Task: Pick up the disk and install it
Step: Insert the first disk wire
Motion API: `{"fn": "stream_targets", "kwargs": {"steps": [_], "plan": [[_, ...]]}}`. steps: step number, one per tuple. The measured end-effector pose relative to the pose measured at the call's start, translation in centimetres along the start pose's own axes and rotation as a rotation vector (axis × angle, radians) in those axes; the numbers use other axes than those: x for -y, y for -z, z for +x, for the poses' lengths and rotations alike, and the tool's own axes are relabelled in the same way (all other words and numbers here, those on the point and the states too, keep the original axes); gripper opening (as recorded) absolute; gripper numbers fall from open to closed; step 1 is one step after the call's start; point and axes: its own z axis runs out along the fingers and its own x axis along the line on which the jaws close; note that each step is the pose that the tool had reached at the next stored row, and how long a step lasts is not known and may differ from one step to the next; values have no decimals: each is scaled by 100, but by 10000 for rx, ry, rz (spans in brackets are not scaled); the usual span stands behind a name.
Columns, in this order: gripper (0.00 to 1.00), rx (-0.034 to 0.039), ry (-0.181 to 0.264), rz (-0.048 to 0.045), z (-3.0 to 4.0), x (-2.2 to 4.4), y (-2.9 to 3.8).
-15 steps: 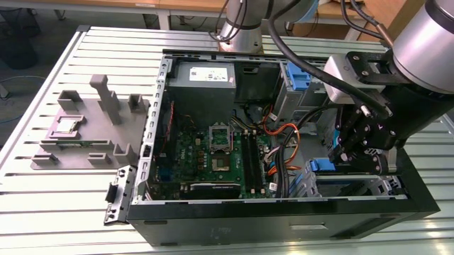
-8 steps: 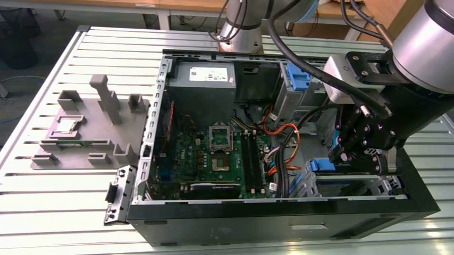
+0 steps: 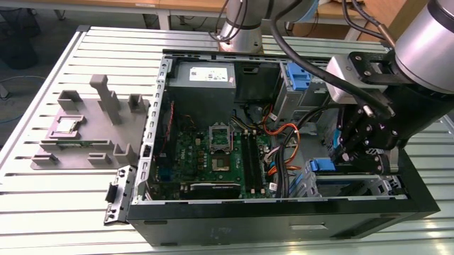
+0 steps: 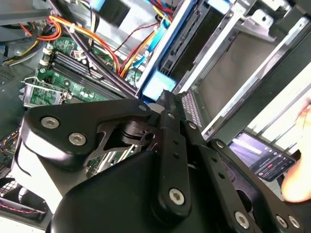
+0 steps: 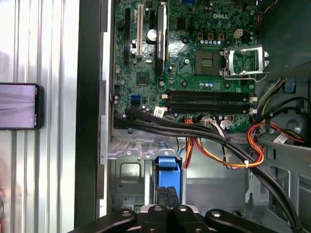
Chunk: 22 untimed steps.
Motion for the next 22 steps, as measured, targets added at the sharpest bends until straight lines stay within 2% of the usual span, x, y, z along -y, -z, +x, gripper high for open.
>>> {"fn": "stream_targets", "kwargs": {"steps": [4,10,20,22], "plan": [[10,-2,10,-1,-1,104,0],[10,-9,592,2,0,110,1],[10,-13,624,9,-11,145,102],[10,-32,623,8,-17,146,120]]}}
